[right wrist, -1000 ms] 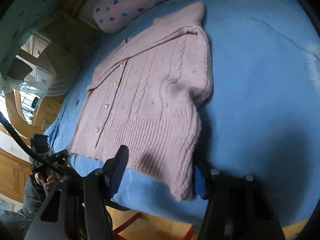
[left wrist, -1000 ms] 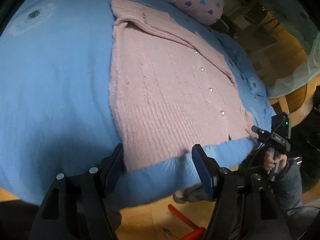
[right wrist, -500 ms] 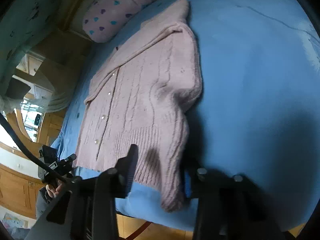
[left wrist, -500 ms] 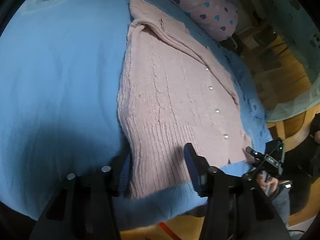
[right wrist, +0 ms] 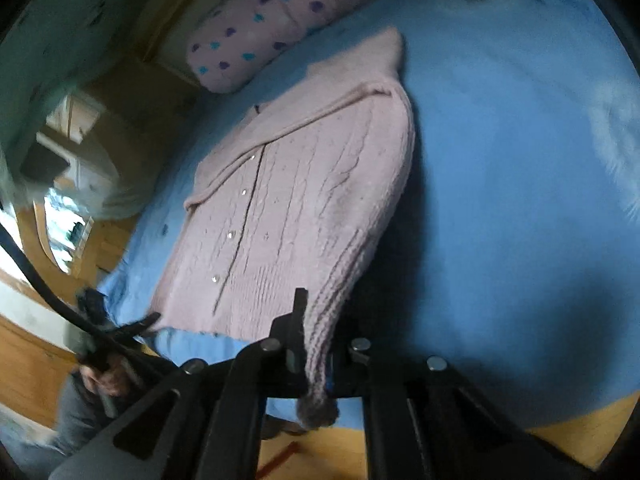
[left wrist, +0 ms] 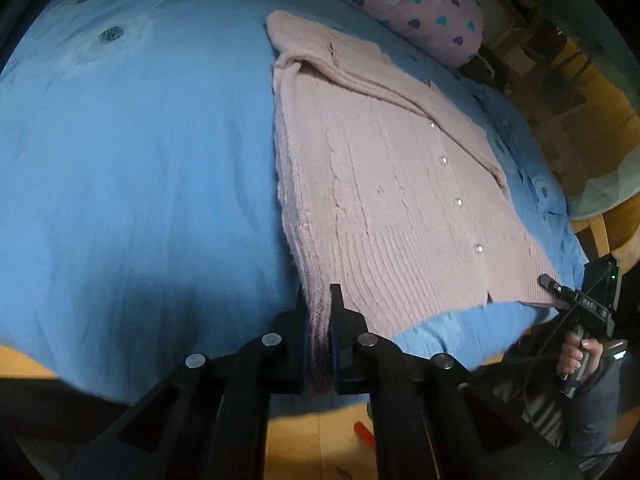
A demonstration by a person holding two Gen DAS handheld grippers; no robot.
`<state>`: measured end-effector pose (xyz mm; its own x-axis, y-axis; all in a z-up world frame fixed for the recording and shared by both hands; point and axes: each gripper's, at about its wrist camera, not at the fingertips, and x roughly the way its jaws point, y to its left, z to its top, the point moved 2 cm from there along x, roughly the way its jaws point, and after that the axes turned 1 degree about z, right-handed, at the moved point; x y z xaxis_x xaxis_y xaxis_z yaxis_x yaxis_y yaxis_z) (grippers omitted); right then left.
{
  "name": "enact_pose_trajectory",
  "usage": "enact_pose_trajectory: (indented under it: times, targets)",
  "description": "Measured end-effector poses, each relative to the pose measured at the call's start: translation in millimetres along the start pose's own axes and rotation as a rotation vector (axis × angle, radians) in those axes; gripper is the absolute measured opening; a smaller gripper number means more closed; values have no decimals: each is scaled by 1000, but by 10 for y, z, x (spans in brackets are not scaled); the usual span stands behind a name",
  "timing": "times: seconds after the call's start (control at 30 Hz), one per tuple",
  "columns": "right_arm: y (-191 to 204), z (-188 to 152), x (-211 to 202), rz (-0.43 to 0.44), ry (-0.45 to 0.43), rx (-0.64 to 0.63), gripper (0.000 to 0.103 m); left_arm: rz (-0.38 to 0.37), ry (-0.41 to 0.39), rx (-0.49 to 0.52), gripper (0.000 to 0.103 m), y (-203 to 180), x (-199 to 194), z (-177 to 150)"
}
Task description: Fold small clothes
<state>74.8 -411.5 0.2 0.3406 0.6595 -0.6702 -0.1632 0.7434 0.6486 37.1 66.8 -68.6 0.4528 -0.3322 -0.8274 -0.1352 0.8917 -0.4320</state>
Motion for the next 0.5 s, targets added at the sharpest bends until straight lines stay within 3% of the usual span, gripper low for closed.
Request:
enact_pose_trajectory:
  times: [0.2, 0.5]
  targets:
    - [-21, -58, -278, 24, -33, 15, 5, -8, -37, 33, 0, 7, -257, -43]
    - [8, -175, -720, 53, -71, -11, 5, -56, -39, 6, 0, 143, -525, -230]
